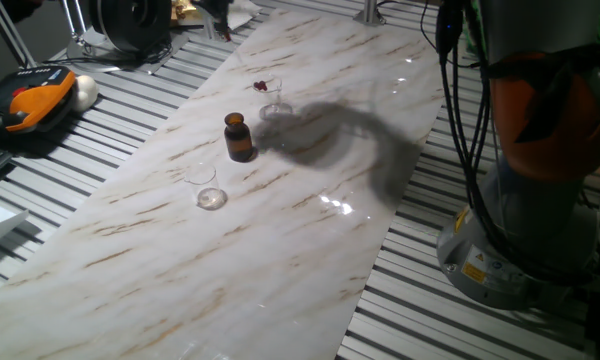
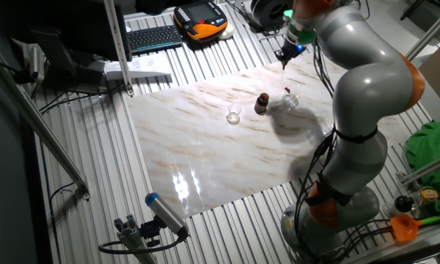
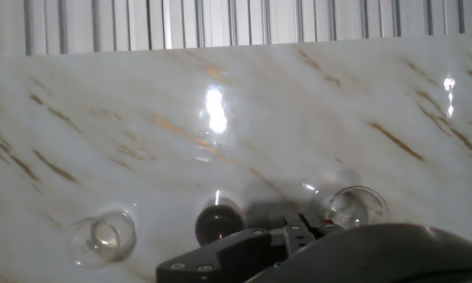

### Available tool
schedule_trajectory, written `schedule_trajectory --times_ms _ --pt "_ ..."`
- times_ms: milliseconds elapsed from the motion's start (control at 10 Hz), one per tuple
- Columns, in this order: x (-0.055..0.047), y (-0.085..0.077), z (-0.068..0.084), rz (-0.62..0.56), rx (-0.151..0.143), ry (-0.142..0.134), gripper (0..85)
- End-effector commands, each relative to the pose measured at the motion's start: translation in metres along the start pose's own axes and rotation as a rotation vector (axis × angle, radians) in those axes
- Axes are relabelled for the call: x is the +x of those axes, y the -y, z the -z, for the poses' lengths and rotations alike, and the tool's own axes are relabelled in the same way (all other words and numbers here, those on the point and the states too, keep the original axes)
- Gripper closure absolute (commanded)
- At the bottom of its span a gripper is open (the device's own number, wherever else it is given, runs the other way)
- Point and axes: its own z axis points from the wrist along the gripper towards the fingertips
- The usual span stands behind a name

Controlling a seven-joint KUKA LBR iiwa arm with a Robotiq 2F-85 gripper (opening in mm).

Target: Transfer liquid using a dropper

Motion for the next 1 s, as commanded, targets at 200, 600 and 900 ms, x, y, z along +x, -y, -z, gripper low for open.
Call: schedule_trajectory --times_ms 200,600,900 --pt "-0.008 -0.012 -0.001 -0.010 -0.006 -0.002 85.0" --pt "-0.017 -0.023 -0.015 -0.015 -0.026 -0.003 85.0" --pt "-0.014 -0.036 -0.029 -0.028 -0.026 0.014 85.0"
